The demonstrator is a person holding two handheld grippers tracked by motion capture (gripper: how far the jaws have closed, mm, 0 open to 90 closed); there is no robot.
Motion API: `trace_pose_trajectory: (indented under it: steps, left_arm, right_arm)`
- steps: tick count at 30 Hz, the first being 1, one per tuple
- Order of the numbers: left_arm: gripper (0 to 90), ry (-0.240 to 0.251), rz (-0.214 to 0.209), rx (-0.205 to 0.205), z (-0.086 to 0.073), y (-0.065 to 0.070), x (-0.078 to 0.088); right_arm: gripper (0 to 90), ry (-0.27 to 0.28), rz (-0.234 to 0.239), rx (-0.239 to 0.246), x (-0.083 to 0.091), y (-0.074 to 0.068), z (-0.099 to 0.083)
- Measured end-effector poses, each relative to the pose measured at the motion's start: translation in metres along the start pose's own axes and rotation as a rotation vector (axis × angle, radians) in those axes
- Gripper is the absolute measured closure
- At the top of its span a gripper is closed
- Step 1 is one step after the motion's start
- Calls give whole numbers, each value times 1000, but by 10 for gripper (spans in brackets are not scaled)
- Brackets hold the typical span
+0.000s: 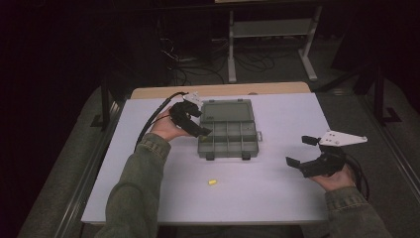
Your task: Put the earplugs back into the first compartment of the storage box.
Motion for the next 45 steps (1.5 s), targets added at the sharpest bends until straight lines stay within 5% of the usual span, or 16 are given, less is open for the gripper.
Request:
trace_pose_trajectory:
  steps: [10, 24, 45]
  left_arm:
    - [0, -9, -2, 5, 5, 15, 9]
    - [0, 2, 18, -28, -1, 48, 15]
    - [0, -51, 53, -52, -32, 67, 11]
  right_arm:
    - [0, 5, -2, -2, 1, 0, 0]
    - [0, 1, -2, 2, 1, -1, 0]
    - [0, 0, -4, 6, 1, -1, 0]
Point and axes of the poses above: each handheld gripper's, and its own axes: x roughly backward along the jaws, z roughly out of its top, y roughly to its right, the point moved 10 cm from there along -x, roughly forward along the jaws, and after that the axes turned 12 degrees about z, right-handed, at the moved point
